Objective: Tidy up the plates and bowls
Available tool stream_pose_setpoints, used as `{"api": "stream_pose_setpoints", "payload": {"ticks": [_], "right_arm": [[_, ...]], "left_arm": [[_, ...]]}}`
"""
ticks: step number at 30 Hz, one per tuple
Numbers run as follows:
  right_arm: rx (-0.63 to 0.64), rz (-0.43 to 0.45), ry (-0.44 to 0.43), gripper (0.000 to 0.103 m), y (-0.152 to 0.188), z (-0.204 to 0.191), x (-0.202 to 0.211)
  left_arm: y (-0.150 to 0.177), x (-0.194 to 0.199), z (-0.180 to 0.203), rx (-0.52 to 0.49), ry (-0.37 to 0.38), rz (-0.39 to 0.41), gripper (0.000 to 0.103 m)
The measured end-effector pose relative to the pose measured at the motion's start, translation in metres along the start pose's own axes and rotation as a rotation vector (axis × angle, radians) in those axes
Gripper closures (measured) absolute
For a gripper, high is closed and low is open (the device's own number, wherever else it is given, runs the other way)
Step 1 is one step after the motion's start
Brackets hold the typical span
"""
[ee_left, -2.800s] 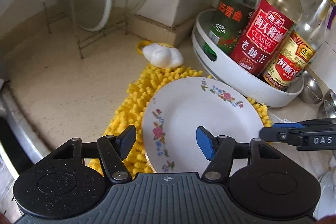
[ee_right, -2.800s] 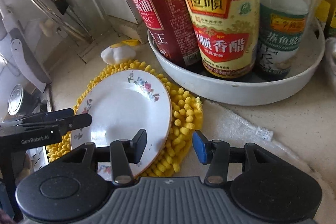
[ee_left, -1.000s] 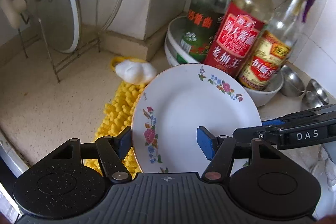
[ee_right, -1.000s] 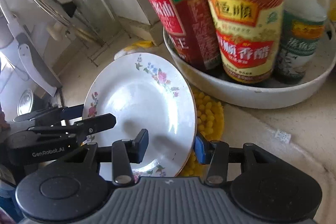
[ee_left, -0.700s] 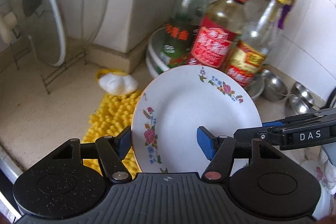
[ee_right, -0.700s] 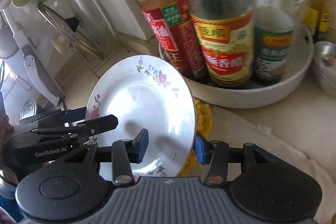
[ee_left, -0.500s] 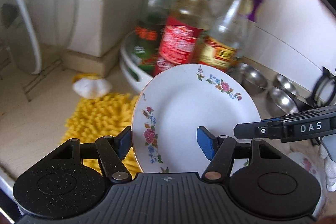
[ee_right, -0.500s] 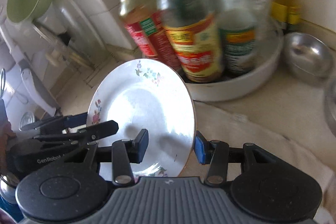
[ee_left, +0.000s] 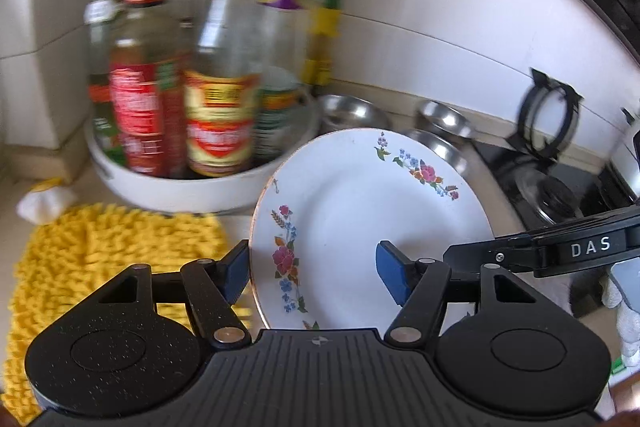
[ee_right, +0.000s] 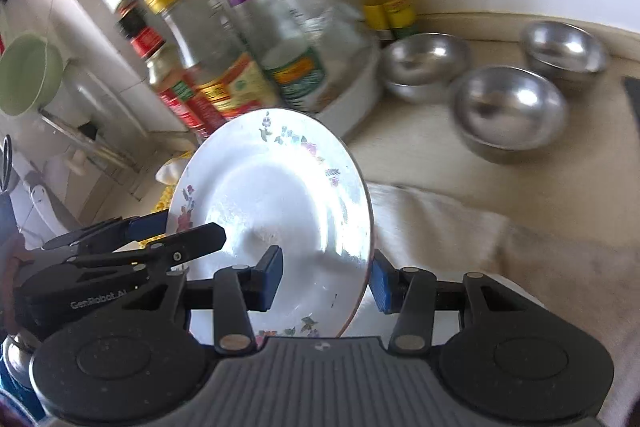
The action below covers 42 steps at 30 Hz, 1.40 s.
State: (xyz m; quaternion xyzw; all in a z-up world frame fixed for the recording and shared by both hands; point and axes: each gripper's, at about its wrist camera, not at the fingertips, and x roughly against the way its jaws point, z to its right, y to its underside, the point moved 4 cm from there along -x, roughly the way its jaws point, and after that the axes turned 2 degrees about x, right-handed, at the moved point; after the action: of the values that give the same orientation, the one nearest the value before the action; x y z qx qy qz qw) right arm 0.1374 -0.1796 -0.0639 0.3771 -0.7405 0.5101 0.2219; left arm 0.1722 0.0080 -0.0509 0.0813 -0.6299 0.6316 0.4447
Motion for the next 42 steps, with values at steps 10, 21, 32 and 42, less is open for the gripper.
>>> {"api": "stream_pose_setpoints", "payload": {"ticks": [10,21,32,42], "right_arm": [[-0.114,0.011,0.06,0.034,0.036,0.048,0.053],[-0.181,-0.054,0.077,0.034,0.073,0.066,0.061],[-0.168,-0.071,0.112,0.034,0.08,0.069,0.054],[-0.104,-0.065,0.204,0.033,0.078,0.072,0.049]], "left_arm": [[0.012,-0.018,0.066,-0.085,0.093,-0.058,0.031],[0.031,-0.026,0.092,-0.13,0.122,-0.115,0.028],[0.042,-0.031,0.095,-0.14,0.105,-0.151,0.028],[0.052,-0.048,0.094,-0.118,0.112,-0.215,0.037]]}}
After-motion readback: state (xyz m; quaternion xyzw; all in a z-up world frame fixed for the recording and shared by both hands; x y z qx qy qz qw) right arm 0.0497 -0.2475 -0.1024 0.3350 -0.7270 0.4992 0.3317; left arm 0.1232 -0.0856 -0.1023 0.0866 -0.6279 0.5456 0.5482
